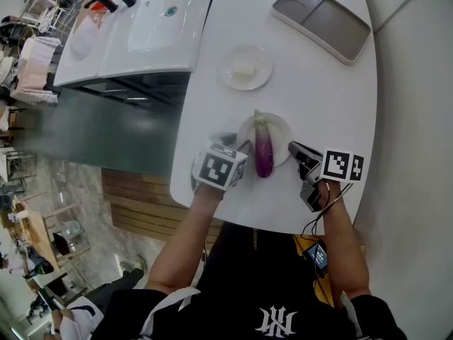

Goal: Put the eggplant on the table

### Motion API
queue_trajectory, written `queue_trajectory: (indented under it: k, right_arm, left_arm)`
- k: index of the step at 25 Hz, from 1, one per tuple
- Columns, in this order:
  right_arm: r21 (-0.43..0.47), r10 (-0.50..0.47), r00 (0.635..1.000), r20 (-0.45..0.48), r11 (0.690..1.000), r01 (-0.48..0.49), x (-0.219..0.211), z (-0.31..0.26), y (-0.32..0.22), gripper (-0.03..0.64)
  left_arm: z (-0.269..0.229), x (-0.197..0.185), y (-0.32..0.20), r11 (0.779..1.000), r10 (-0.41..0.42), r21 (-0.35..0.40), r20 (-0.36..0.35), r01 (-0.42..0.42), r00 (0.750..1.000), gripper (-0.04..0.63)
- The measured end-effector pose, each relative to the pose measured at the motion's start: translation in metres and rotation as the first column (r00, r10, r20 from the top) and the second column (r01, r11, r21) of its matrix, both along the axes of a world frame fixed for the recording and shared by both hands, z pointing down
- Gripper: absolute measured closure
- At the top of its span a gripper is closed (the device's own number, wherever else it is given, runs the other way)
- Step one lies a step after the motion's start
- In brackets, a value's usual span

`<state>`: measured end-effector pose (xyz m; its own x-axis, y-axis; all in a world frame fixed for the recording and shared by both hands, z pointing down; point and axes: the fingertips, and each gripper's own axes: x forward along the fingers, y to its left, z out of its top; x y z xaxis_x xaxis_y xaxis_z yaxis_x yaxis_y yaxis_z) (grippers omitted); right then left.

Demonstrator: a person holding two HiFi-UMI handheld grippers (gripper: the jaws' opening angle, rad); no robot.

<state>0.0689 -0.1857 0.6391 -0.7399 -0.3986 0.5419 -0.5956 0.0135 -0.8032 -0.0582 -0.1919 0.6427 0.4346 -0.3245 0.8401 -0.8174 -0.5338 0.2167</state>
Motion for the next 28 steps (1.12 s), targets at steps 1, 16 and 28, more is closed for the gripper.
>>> queue_trajectory:
  k: [1, 16, 28]
  right_arm:
    - [0.001, -0.001, 1.0, -0.006, 1.0, 0.001, 0.0, 0.0, 0.0, 0.597]
    - [0.044, -0.038, 0.989, -0.143, 0.998, 0.045, -0.004, 0.001, -0.009, 0.595]
    - [0.197, -0.198, 0.748, -0.633, 0.893, 0.404, -0.009, 0.004, -0.015, 0.557]
  left_arm:
    - [-0.001, 0.001, -0.001, 1.0, 0.012, 0.018, 0.017, -0.012, 1.0, 0.462]
    - [-0.003, 0.001, -0.008, 0.953, 0.097, 0.254, 0.265, -0.166, 0.96, 0.446]
    - [0.0, 0.008, -0.007, 0.933, 0.137, 0.273, 0.329, -0.233, 0.934, 0.492]
